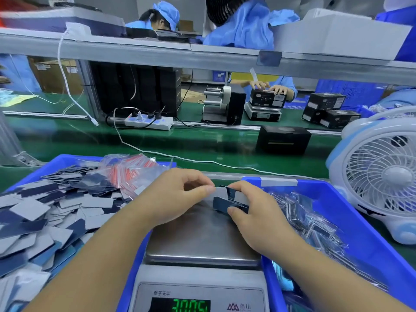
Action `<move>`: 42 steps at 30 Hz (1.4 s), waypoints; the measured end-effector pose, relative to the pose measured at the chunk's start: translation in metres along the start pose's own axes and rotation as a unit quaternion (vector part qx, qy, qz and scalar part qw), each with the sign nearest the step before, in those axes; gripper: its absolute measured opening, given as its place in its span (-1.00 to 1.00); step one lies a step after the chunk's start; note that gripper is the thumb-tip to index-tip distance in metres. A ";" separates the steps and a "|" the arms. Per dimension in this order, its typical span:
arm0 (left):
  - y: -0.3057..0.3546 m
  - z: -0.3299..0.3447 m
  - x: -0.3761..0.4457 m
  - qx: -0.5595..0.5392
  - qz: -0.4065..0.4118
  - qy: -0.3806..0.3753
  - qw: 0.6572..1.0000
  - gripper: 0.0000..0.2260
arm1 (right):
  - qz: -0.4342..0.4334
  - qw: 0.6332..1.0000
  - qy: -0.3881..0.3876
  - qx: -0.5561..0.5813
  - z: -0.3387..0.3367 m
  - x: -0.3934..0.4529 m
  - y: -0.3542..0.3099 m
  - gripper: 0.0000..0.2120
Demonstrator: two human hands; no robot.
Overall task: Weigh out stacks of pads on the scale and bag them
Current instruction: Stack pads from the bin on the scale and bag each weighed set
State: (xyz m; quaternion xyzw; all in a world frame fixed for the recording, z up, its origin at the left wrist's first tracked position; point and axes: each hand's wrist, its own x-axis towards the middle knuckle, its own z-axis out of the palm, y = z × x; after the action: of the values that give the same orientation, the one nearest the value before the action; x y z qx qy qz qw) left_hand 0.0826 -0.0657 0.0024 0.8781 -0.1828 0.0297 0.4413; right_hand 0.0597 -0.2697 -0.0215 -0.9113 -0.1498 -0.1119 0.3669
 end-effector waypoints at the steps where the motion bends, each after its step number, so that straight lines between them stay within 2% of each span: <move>1: -0.001 -0.001 -0.001 -0.003 0.001 -0.003 1.000 -0.89 | 0.003 1.000 -0.004 0.003 -0.001 0.000 0.000 -0.69; 5: -0.006 -0.009 0.002 -0.001 -0.028 0.032 0.999 -0.81 | 0.009 1.000 -0.016 0.013 -0.005 -0.001 -0.001 -0.71; 9: -0.014 -0.021 0.005 -0.122 -0.079 0.113 0.983 -0.71 | 0.018 0.999 -0.009 0.027 -0.008 0.000 0.001 -0.66; 11: -0.014 -0.018 0.005 -0.151 -0.088 0.128 0.976 -0.72 | 0.014 0.999 -0.012 0.035 -0.008 -0.001 0.001 -0.66; 14: -0.010 -0.004 0.005 -0.146 -0.082 0.101 0.981 -0.75 | -0.010 0.999 -0.029 0.045 -0.007 -0.003 -0.003 -0.68; 16: -0.005 0.004 0.004 -0.126 -0.067 0.055 0.988 -0.74 | -0.041 0.998 -0.023 0.032 -0.006 -0.004 -0.006 -0.66; 19: 0.001 0.008 0.001 -0.106 -0.031 -0.022 0.994 -0.67 | -0.055 0.998 -0.012 0.035 -0.007 -0.002 -0.007 -0.59; 21: 0.003 0.005 0.000 -0.083 -0.020 -0.038 0.996 -0.61 | -0.053 0.998 -0.017 0.026 -0.007 -0.001 -0.005 -0.54; 23: 0.004 0.002 -0.002 -0.048 -0.007 -0.044 0.998 -0.56 | -0.053 0.998 -0.025 0.013 -0.006 -0.001 -0.002 -0.51; 25: 0.005 0.003 -0.002 -0.033 0.002 -0.049 0.998 -0.59 | -0.049 0.998 -0.029 0.011 -0.005 -0.002 0.000 -0.48; 31: 0.009 0.015 -0.003 -0.061 -0.001 -0.016 0.998 -0.64 | -0.043 0.999 -0.016 0.027 -0.005 -0.004 -0.004 -0.47; 37: 0.016 0.028 -0.006 -0.088 0.015 -0.050 0.995 -0.53 | -0.031 0.999 -0.032 0.026 0.000 -0.002 -0.004 -0.43; 42: 0.020 0.029 -0.006 -0.119 0.010 -0.010 0.993 -0.77 | -0.036 0.998 -0.037 0.033 -0.001 -0.004 -0.004 -0.41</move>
State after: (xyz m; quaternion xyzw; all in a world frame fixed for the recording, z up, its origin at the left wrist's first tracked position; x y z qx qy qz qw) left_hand 0.0672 -0.0980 -0.0014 0.8179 -0.1981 0.0034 0.5402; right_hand 0.0548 -0.2684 -0.0200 -0.8962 -0.1993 -0.0864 0.3869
